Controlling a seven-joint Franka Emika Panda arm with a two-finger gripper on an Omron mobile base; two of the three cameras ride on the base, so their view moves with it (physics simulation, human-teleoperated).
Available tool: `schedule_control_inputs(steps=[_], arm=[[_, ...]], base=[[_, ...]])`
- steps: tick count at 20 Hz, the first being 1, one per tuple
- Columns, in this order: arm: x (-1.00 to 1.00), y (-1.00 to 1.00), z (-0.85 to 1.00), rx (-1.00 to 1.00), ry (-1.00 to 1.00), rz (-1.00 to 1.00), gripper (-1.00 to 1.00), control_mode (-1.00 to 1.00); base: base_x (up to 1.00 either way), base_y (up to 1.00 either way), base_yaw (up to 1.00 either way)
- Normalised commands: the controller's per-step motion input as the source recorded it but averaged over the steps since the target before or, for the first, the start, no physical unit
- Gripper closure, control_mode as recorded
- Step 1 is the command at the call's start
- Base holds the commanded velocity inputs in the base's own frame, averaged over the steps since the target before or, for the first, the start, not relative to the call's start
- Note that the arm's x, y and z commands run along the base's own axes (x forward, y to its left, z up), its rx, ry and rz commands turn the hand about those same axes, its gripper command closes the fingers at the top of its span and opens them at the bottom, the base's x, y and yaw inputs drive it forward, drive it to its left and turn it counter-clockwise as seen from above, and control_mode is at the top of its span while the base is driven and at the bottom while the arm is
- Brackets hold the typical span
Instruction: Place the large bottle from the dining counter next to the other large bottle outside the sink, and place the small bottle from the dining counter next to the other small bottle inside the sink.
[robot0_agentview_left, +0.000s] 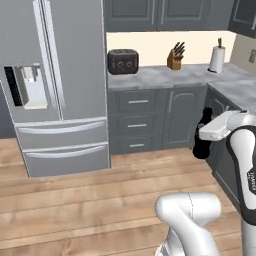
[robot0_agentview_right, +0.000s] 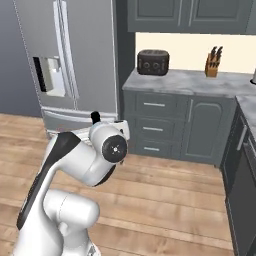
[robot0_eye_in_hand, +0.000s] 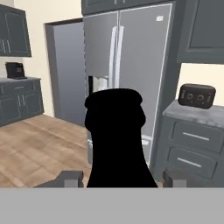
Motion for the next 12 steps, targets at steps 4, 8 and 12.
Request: schedule_control_inputs(steps=[4,8,12], arm=[[0.00,0.00,0.00,0.00,0.00,0.00,1.00,1.00],[0.00,0.00,0.00,0.00,0.00,0.00,1.00,1.00],[0.00,0.00,0.00,0.00,0.00,0.00,1.00,1.00]], base=[[1.00,0.34,-0.09],[1.00,0.30,-0.10],[0.70,0.06,-0.25]])
